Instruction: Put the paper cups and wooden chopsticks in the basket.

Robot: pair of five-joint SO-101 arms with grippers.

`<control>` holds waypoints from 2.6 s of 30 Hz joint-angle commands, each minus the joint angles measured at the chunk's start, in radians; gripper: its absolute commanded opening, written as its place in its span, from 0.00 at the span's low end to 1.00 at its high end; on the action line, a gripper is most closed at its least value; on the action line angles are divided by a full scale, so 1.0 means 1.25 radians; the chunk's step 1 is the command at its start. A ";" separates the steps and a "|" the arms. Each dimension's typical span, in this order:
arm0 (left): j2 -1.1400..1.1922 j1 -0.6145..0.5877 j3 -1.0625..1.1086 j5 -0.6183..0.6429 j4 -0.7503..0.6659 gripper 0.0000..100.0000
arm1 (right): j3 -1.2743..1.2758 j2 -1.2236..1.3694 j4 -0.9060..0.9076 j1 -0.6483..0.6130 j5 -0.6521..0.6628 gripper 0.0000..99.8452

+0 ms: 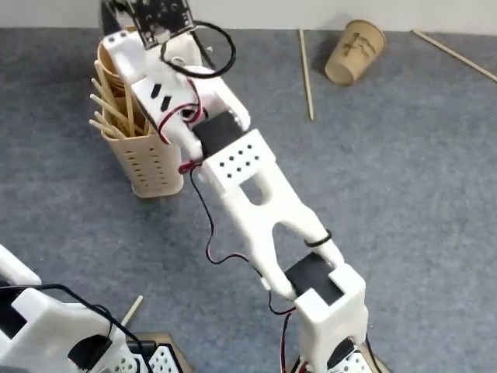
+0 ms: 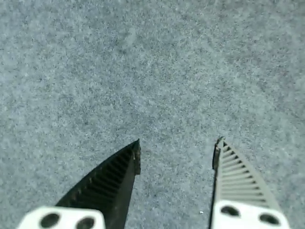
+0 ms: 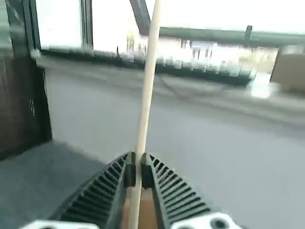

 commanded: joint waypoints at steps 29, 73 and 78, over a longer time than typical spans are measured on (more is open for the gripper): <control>-0.024 0.001 -0.004 0.004 -0.006 0.26 | 0.484 -0.477 -0.041 0.273 -0.292 0.20; -0.017 0.017 0.020 0.002 -0.012 0.26 | -0.569 0.791 0.449 0.490 -0.130 0.28; -0.017 0.014 0.019 0.002 -0.012 0.26 | -0.645 0.878 0.451 0.490 -0.114 0.17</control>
